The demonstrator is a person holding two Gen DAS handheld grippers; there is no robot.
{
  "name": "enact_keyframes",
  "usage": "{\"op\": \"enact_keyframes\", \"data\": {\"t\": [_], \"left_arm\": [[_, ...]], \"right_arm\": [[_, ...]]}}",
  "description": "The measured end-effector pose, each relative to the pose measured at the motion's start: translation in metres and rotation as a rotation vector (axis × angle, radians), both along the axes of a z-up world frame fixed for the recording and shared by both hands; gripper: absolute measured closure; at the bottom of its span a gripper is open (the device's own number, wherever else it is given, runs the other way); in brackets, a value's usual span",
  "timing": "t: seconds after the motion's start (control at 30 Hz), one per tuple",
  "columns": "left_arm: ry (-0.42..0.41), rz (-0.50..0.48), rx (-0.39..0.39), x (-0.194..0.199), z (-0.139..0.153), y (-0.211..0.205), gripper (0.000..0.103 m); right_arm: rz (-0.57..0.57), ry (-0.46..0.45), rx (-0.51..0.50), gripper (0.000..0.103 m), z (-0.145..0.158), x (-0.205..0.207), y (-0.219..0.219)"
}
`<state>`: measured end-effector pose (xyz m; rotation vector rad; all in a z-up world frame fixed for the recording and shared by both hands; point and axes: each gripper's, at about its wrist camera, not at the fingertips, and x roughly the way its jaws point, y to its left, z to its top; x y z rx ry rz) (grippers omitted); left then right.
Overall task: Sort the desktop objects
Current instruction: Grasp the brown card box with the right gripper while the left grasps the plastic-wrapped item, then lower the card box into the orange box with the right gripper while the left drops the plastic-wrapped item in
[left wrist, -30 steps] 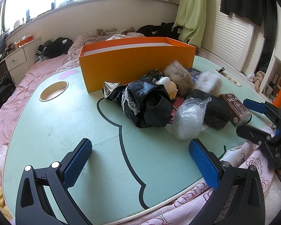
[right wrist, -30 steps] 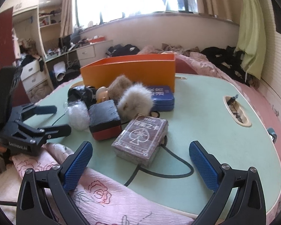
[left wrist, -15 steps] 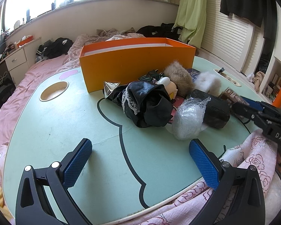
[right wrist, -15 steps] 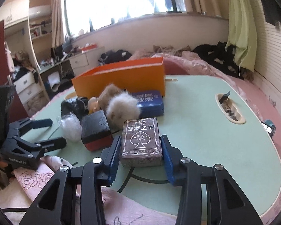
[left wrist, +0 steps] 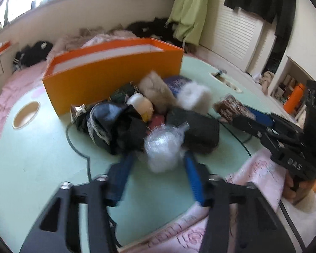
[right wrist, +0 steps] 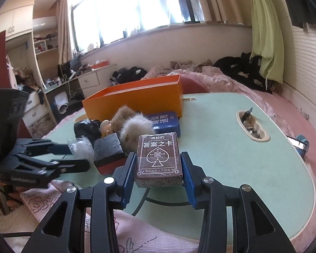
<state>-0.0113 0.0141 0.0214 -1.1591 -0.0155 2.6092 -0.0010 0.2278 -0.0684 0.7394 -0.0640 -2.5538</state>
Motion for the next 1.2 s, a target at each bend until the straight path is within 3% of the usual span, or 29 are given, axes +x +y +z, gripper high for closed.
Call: {"op": "enact_keyframes", "data": {"t": [0.03,0.23,0.4,0.53,0.6,0.77,0.8,0.83,0.87,0.9,0.93,1.0,1.2], "left_arm": [[-0.007,-0.005,0.008,-0.002,0.000,0.000,0.070],[0.025,-0.037,0.045,0.012,0.010,-0.007,0.070],[0.131,-0.028,0.059,0.019,0.054,-0.021,0.070],[0.167,0.064,0.047,-0.024,0.088,-0.037,0.070],[0.159,0.096,0.029,-0.051,0.091,-0.043,0.070],[0.069,0.158,0.054,-0.112,0.070,-0.056,0.070],[0.048,0.169,0.067,-0.119,0.063,-0.059,0.069],[0.019,0.183,0.071,-0.126,0.056,-0.062,0.057],[-0.020,0.212,0.068,-0.132,0.048,-0.067,0.044],[-0.034,0.226,0.074,-0.134,0.044,-0.069,0.042],[-0.037,0.230,0.087,-0.133,0.040,-0.071,0.042],[-0.022,0.227,0.104,-0.126,0.037,-0.076,0.040],[0.027,0.203,0.079,-0.109,0.038,-0.074,0.032]], "right_arm": [[-0.001,-0.003,-0.002,0.062,-0.001,0.000,0.000],[-0.004,0.015,0.013,0.062,0.004,0.002,0.002],[0.005,0.039,-0.036,0.062,0.038,-0.012,0.006],[0.015,0.073,0.016,0.062,0.083,-0.051,-0.019],[0.011,0.070,0.054,0.062,0.094,-0.077,-0.038],[0.013,-0.004,0.139,0.062,0.083,-0.135,-0.076],[0.014,-0.028,0.156,0.061,0.076,-0.144,-0.082],[0.007,-0.058,0.170,0.056,0.070,-0.153,-0.085],[0.001,-0.085,0.177,0.037,0.065,-0.159,-0.086],[-0.004,-0.116,0.182,0.021,0.059,-0.164,-0.087],[-0.017,-0.103,0.193,0.016,0.055,-0.165,-0.087],[-0.031,-0.116,0.211,0.014,0.050,-0.166,-0.085],[0.000,-0.347,-0.036,0.012,0.033,-0.186,-0.038]]}}
